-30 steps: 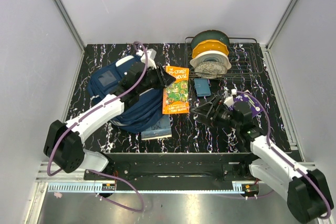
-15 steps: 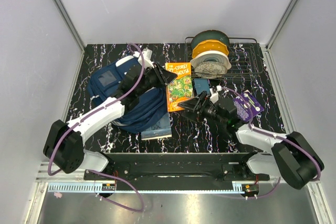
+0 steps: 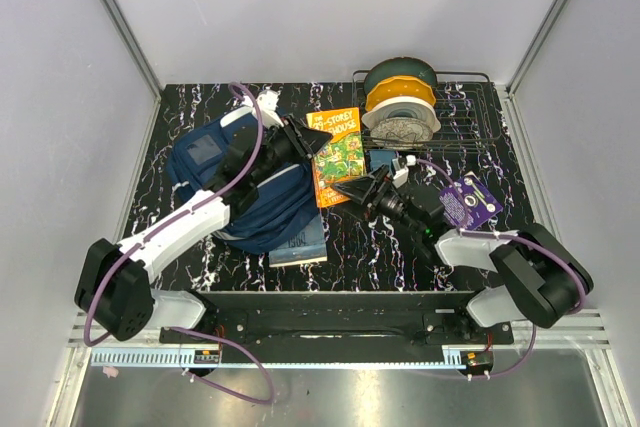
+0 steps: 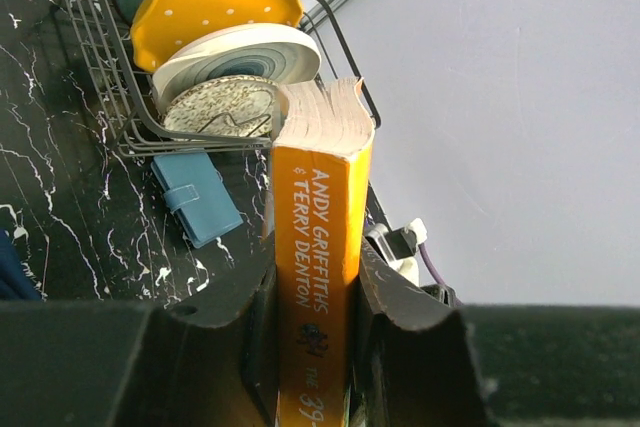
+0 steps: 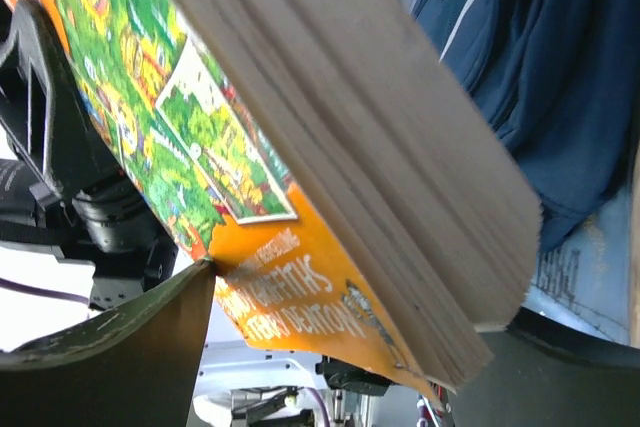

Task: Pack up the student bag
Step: Pick up the book from the center of the board.

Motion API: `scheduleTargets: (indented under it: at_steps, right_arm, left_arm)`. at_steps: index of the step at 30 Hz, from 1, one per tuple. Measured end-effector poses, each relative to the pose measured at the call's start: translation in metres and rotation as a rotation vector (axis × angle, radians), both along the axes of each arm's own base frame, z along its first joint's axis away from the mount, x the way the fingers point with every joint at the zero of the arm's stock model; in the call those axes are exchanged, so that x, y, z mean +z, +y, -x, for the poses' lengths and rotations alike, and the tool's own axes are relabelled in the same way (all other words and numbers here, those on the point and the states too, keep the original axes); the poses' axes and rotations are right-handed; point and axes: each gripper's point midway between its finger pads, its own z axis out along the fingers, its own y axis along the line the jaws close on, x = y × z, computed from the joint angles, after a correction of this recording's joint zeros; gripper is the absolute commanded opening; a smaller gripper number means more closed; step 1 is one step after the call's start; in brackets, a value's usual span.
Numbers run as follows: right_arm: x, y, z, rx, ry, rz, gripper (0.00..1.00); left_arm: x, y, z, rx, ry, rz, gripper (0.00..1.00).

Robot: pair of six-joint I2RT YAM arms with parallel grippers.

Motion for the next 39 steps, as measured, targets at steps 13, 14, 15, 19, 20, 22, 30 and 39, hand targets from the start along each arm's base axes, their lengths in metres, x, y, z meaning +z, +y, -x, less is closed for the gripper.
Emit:
scheduleTargets:
  at_steps: [13, 14, 15, 19, 20, 22, 30, 39]
  right_arm:
    - [0.003, 0.006, 0.016, -0.063, -0.026, -0.030, 0.93]
    - [0.005, 0.007, 0.016, -0.066, -0.031, -0.035, 0.93]
    - [0.006, 0.008, 0.017, -0.071, -0.032, -0.039, 0.94]
    - [0.009, 0.008, 0.016, -0.091, -0.035, -0.064, 0.93]
    - [0.009, 0.007, 0.014, -0.102, -0.031, -0.069, 0.93]
    - [0.005, 0.006, 0.011, -0.122, -0.023, -0.069, 0.89]
    - [-0.003, 0.011, 0.003, -0.146, -0.029, -0.100, 0.80]
    - [0.001, 0.010, 0.005, -0.151, -0.088, -0.062, 0.80]
  left_arm:
    - [-0.007, 0.003, -0.001, 0.008, 0.020, 0.000, 0.00]
    - [-0.007, 0.004, -0.001, 0.009, 0.021, 0.001, 0.00]
    - [-0.007, 0.004, -0.001, 0.009, 0.021, 0.003, 0.00]
    - [-0.006, 0.005, -0.002, 0.014, 0.030, 0.016, 0.00]
    - [-0.005, 0.005, -0.003, 0.013, 0.030, 0.021, 0.00]
    - [-0.004, 0.006, -0.003, 0.014, 0.029, 0.028, 0.00]
    - [-0.005, 0.011, -0.006, 0.018, 0.025, 0.015, 0.00]
    - [-0.009, 0.018, -0.001, 0.022, 0.032, 0.041, 0.00]
